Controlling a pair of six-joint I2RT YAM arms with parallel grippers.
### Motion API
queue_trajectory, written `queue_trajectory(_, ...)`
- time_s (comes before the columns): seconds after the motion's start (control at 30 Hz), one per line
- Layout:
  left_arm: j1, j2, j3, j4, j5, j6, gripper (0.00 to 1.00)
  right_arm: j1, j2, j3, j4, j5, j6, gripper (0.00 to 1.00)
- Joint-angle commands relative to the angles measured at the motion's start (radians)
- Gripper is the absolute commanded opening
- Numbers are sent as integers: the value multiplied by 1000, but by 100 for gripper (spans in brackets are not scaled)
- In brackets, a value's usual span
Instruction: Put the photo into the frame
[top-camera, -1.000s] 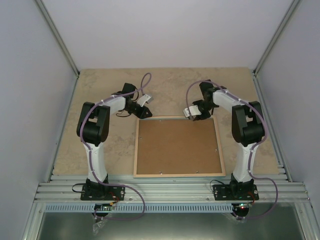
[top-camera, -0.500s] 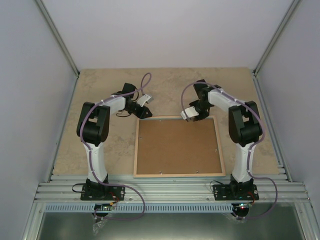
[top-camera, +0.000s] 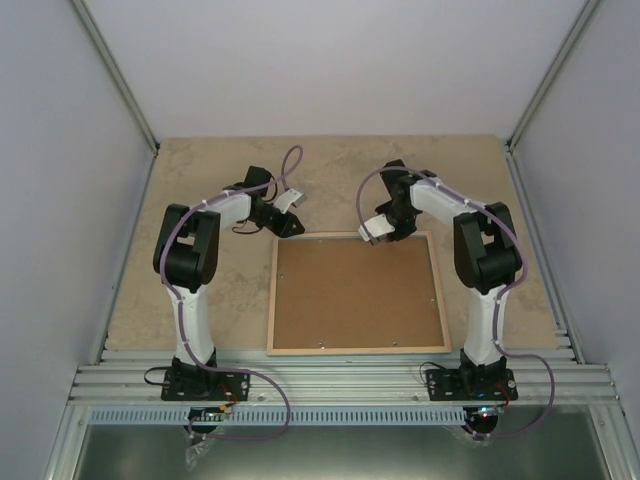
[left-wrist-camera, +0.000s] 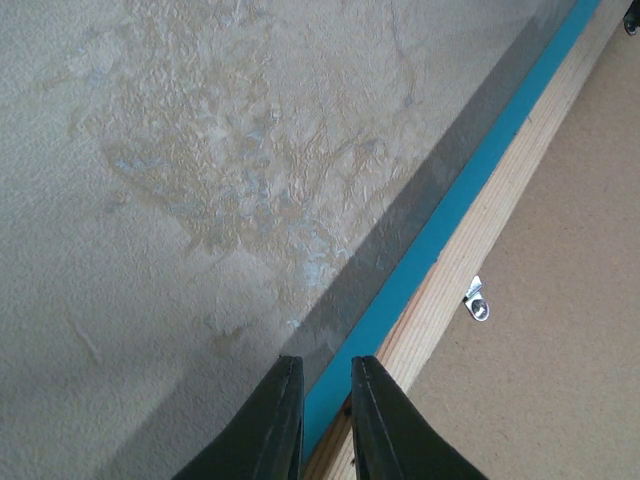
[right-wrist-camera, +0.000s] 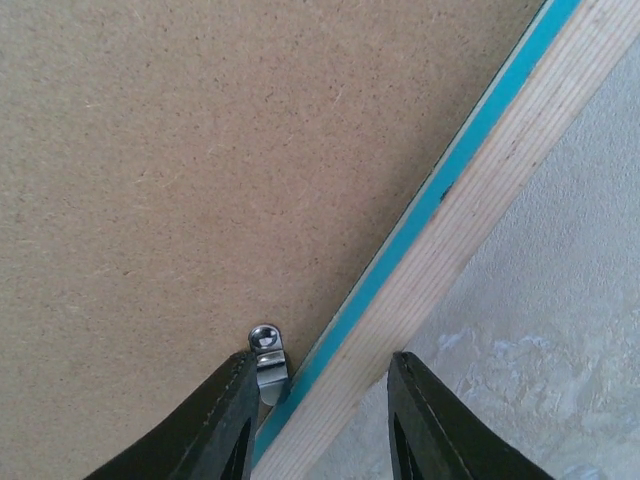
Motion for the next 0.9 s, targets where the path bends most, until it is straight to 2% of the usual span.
queue_trajectory(0.0,-13,55,-49,-24,-131,22,16,-11,121,-107,-35,195,-13,35)
queue_trajectory(0.4,-13,53,-52,-21,-131,22,16,4,123,-194,120,208,51,3)
queue_trajectory(0.67,-13,53,-50,-24,-128,27,16,13,62,-265,244,162,43,1)
queue_trajectory(0.73,-13,37,-54,-15,-127,28,17,18,47,-239,232,131,54,5)
queue_trajectory(0.87,-17,-22,-20,-18,-118,60,28,1,66,-3,22,-18,176,37)
